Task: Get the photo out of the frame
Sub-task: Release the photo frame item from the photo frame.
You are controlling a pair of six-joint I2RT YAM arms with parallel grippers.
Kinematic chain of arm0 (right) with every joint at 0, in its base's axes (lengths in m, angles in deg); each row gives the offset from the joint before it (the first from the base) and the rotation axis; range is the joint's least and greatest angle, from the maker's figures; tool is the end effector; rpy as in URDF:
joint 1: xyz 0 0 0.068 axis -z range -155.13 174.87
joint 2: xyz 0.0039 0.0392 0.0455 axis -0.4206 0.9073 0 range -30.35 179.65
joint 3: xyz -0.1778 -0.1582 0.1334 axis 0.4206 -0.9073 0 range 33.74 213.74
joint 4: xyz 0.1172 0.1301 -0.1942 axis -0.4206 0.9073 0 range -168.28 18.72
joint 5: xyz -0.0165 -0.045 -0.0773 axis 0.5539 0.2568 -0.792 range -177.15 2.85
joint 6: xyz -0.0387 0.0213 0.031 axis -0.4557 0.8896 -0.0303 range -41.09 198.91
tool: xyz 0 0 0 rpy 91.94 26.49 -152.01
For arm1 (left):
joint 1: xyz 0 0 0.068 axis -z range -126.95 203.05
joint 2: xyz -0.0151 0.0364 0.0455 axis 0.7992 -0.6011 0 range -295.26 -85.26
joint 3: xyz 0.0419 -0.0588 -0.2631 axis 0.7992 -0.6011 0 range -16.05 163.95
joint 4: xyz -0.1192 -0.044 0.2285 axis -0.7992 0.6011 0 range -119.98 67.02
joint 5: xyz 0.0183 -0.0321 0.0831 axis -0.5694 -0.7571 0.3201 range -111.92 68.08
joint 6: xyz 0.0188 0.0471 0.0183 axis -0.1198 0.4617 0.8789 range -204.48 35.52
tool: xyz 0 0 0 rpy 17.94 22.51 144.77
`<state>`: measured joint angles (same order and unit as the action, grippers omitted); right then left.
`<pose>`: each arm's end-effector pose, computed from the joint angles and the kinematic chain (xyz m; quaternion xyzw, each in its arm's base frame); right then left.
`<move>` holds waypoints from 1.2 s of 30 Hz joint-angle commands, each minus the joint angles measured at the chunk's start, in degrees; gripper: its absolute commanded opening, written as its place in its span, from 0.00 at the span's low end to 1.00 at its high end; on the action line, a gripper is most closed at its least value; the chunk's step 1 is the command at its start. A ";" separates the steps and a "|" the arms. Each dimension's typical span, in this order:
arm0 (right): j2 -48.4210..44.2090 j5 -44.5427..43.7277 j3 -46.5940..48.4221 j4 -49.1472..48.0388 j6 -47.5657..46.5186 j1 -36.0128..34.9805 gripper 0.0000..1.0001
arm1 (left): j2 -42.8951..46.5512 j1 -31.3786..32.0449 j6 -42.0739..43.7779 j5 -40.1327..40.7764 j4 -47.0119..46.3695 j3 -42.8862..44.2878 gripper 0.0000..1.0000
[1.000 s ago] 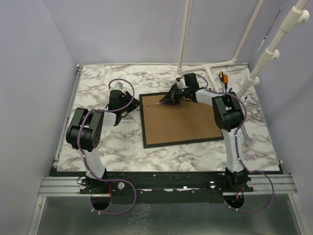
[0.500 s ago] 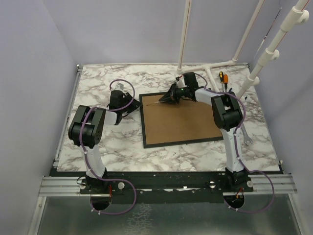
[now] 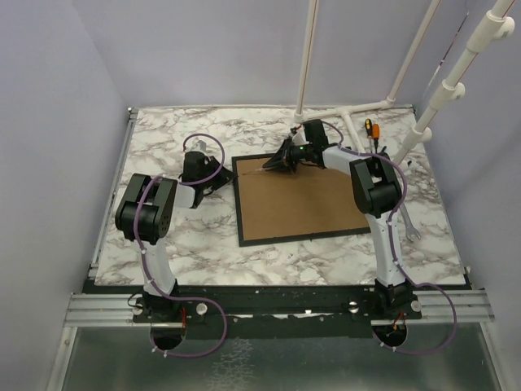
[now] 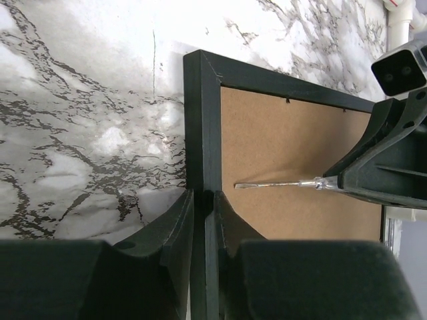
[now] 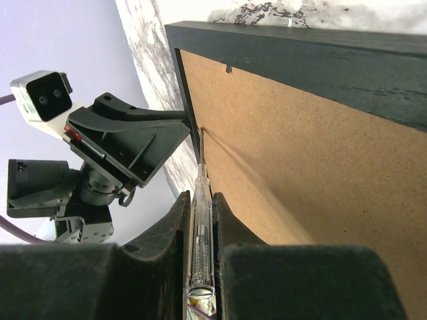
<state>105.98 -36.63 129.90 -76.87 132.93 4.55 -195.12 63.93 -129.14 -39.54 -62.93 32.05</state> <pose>0.4680 0.2027 0.1194 0.0716 0.8401 0.5342 0.0603 0.3643 -0.0809 0.1223 -0.1726 0.8366 -0.3510 0.3836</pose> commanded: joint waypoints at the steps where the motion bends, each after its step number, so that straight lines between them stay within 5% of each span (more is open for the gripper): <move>1: 2.52 0.10 1.00 2.79 -0.01 -0.99 0.01 | -1.26 -0.33 0.37 -1.88 -0.54 0.88 0.17; 36: 4.43 0.70 1.02 2.03 1.41 -2.61 0.01 | -2.49 -0.33 -0.22 -3.37 -0.74 1.01 0.13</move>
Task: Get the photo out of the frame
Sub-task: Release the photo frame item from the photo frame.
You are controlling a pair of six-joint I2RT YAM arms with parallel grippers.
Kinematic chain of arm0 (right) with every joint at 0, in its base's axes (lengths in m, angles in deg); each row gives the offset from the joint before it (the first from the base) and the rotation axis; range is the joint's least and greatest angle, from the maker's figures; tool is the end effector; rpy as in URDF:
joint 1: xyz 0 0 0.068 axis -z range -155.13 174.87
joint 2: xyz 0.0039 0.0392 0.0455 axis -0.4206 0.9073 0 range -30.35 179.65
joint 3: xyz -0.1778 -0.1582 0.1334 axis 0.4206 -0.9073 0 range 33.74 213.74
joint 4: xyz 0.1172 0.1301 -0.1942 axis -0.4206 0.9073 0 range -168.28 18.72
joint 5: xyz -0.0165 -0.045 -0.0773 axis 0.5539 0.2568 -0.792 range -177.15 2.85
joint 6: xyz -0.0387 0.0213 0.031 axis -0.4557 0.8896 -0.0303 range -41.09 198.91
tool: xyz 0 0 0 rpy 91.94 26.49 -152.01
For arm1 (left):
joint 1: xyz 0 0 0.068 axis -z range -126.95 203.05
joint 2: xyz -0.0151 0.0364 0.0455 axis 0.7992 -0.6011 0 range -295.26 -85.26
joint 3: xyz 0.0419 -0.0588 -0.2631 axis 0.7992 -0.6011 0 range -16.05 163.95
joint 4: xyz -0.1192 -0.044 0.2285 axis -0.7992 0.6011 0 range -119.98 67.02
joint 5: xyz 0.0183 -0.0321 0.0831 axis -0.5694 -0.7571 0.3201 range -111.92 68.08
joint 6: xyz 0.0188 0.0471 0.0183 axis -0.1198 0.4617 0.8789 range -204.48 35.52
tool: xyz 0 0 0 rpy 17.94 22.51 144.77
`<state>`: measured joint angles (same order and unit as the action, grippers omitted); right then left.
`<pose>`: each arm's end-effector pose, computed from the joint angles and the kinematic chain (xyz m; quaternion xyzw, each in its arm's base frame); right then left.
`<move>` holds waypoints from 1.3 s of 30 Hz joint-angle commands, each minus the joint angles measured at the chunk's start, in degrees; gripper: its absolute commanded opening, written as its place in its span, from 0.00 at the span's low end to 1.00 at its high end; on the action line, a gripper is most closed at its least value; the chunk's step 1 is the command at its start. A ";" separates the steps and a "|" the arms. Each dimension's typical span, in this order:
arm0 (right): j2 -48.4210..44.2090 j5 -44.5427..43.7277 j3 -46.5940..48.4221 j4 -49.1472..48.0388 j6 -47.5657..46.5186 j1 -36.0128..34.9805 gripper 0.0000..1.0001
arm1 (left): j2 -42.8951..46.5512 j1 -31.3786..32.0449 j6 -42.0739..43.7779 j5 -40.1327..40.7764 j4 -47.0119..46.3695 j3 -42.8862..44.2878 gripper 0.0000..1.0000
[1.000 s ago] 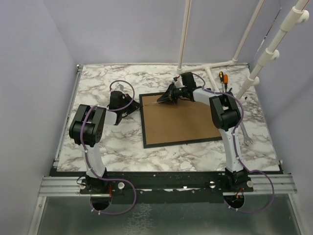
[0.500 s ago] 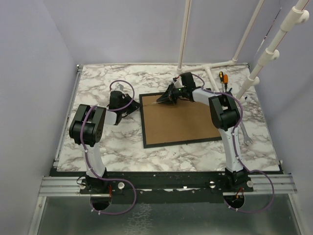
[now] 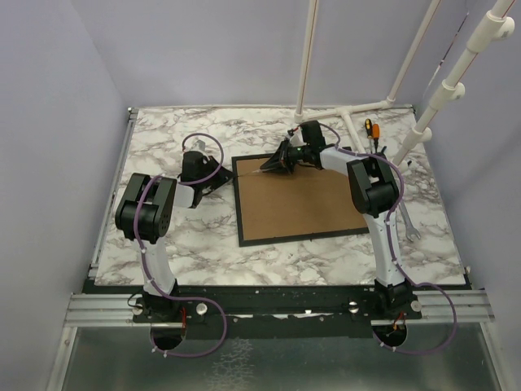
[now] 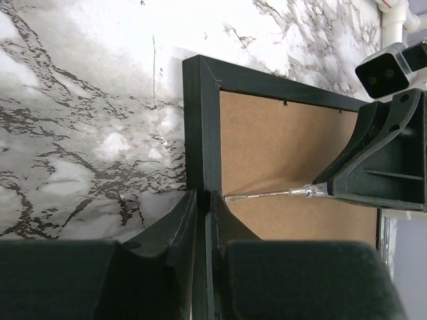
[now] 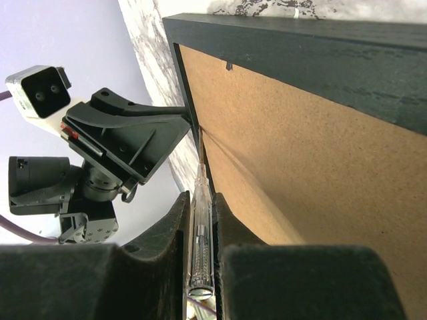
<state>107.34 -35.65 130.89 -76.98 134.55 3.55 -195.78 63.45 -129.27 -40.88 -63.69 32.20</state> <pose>0.4670 0.2122 0.1134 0.0732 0.8380 0.5392 0.0408 0.3659 -0.0789 0.1203 -0.1703 0.8349 -0.3589 0.3809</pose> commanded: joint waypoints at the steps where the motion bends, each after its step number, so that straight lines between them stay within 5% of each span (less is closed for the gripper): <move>1: 3.03 -0.14 -0.21 1.95 -0.03 -1.69 0.01 | -1.83 0.20 -0.16 -2.00 -0.11 0.81 0.13; 16: 3.15 2.27 -5.08 -6.50 9.75 -1.97 0.01 | -1.19 0.18 -0.03 -1.96 -0.74 -0.15 0.13; 39: 3.48 -3.62 1.50 10.79 8.61 -3.37 0.01 | -1.47 0.69 -0.56 -2.81 -2.40 -1.19 0.13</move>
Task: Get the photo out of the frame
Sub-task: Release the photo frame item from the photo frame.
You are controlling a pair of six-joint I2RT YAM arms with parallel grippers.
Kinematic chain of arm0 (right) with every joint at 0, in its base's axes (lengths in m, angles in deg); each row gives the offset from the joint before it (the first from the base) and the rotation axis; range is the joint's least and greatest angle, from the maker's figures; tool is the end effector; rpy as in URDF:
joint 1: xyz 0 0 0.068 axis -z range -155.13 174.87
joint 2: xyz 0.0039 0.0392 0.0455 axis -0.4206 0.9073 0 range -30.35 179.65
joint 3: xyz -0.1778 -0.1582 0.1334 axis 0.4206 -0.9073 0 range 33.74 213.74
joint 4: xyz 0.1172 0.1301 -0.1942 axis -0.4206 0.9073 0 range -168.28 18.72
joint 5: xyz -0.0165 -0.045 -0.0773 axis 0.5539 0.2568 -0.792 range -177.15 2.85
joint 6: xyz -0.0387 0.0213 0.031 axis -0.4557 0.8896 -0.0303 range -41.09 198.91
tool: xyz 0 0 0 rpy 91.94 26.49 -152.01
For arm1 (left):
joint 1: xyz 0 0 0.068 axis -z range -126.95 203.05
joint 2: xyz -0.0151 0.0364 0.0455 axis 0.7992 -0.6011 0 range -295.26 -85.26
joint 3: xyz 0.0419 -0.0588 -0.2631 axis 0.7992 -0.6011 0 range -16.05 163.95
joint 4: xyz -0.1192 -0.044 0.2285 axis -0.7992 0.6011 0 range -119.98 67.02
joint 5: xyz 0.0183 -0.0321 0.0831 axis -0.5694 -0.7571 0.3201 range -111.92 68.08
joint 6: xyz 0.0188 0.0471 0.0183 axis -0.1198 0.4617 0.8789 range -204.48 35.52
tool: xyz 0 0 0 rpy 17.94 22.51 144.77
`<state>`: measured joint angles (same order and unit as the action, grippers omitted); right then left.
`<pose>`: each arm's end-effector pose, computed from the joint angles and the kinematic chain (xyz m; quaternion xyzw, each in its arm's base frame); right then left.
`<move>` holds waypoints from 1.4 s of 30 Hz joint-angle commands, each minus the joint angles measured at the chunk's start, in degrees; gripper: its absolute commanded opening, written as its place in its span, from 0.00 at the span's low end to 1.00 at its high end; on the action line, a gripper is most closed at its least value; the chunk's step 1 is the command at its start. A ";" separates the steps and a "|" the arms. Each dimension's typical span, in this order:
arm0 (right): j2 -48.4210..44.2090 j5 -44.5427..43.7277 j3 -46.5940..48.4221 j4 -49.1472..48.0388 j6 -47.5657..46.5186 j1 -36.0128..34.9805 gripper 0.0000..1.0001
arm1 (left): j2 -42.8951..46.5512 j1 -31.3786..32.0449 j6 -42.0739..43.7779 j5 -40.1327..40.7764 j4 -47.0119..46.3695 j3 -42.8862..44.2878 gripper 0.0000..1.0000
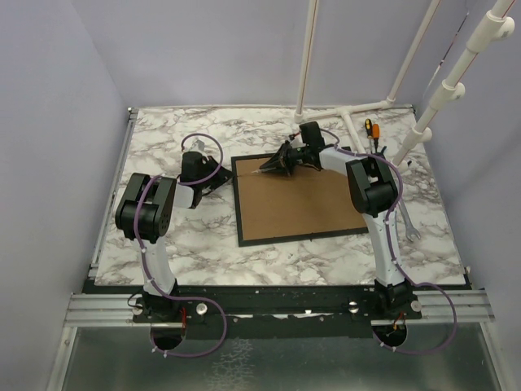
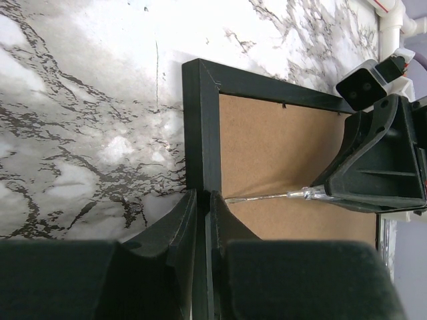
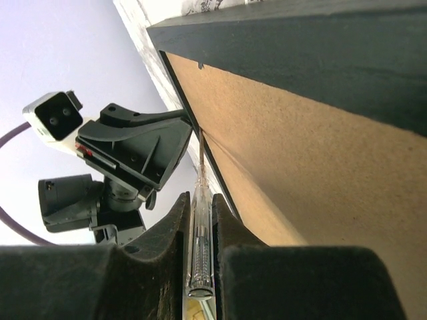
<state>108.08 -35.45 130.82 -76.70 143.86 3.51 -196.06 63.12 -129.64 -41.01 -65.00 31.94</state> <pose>0.4662 0.2124 0.1064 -0.1447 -0.8307 -0.5374 0.0113 0.3665 -0.0769 0.1195 -0.1729 0.8309 -0.3620 0.3856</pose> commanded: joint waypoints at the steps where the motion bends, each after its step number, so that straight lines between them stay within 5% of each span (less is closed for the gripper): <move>1: 2.77 -5.12 2.32 13.21 -1.35 -3.40 0.01 | -1.09 1.01 -0.18 -2.70 -1.10 -0.91 0.13; 6: 3.70 -9.64 5.67 22.96 -3.75 -3.41 0.01 | -0.91 1.01 -0.10 -2.55 -1.10 -0.98 0.13; 30: -0.48 -13.12 6.38 23.52 -3.00 -8.43 0.01 | -1.08 1.76 -0.78 -2.19 -1.55 -1.50 0.13; 42: -1.24 -21.40 15.99 32.54 -4.27 -12.18 0.01 | 0.53 3.35 -1.28 -1.64 -1.62 -2.87 0.13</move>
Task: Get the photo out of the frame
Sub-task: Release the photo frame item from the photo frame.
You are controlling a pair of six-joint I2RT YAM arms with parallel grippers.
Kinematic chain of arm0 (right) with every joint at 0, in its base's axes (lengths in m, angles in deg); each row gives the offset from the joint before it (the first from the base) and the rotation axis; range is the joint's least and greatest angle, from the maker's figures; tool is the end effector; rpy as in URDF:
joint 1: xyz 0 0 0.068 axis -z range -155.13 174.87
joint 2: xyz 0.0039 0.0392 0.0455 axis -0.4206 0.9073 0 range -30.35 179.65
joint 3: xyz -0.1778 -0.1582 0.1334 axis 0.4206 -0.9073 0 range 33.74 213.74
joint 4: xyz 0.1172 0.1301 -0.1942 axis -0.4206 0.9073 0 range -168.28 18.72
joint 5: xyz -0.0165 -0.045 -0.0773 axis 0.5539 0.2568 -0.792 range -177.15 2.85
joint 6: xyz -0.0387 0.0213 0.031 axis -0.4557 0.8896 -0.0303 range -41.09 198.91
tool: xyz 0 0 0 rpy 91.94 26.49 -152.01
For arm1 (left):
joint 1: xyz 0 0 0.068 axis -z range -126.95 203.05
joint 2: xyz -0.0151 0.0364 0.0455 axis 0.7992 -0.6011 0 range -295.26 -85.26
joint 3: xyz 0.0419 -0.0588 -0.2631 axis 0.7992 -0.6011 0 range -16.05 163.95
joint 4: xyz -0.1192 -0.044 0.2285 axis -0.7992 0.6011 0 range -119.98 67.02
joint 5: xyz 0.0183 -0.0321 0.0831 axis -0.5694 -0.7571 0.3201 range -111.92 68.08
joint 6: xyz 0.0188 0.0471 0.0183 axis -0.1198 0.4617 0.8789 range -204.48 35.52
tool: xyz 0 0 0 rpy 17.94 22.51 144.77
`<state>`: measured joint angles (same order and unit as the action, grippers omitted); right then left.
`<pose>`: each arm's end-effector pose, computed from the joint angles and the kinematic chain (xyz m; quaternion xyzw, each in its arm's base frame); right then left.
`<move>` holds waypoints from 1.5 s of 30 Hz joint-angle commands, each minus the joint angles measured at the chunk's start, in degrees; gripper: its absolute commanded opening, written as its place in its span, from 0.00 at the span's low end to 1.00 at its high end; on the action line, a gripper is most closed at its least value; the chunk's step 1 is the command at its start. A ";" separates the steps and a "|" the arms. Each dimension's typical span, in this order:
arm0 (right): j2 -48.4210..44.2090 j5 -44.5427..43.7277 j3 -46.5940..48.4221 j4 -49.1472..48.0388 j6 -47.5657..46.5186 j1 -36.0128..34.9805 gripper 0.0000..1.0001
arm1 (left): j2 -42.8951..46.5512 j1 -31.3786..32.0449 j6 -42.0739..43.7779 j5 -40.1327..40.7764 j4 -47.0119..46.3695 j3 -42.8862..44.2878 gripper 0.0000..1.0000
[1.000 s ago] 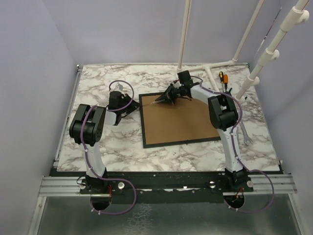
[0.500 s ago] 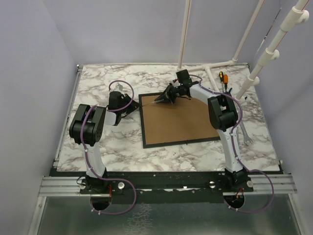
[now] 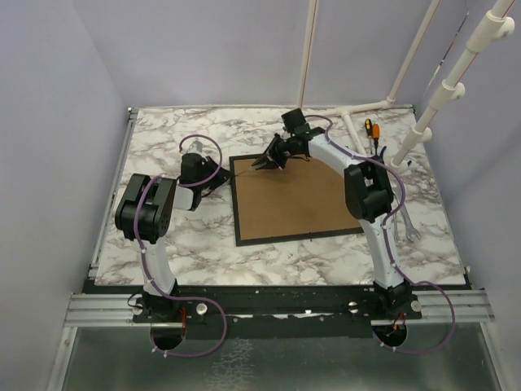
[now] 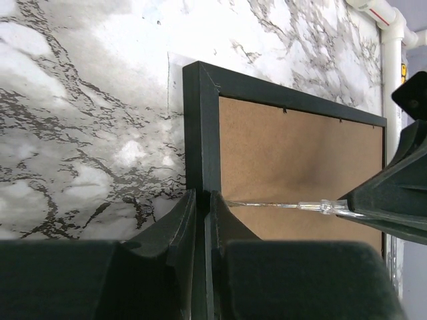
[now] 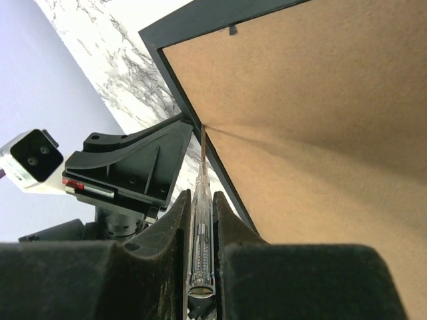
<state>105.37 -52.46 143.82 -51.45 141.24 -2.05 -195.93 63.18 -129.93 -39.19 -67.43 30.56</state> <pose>0.4535 0.2530 0.1639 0.1835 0.8901 0.4166 0.0202 0.3632 -0.0756 0.1180 -0.1801 0.8255 -0.3552 0.3999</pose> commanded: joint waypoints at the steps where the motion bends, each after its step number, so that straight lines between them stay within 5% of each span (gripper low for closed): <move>1: 1.74 -5.42 4.20 8.47 -1.97 -7.06 0.01 | 0.54 3.42 -1.04 -3.39 0.80 -1.66 0.13; 11: 2.31 -15.03 13.91 15.29 -7.77 -11.31 0.01 | 0.90 6.06 -2.34 -3.46 -0.31 -3.25 0.13; 30: 5.09 -13.95 23.45 15.77 -20.75 -16.78 0.01 | 2.72 8.94 -2.97 -3.02 -0.69 -4.80 0.12; 36: 3.79 -18.56 22.39 18.01 -20.85 -16.73 0.00 | 3.07 7.92 -2.43 -2.87 0.12 -4.81 0.13; 45: -10.43 -23.55 5.54 8.58 -21.24 -11.64 0.01 | 6.52 4.76 0.88 -1.27 5.28 -4.33 0.13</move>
<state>102.18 -79.45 155.98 -34.43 118.92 -13.72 -191.89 66.77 -130.28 -33.51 -66.66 26.59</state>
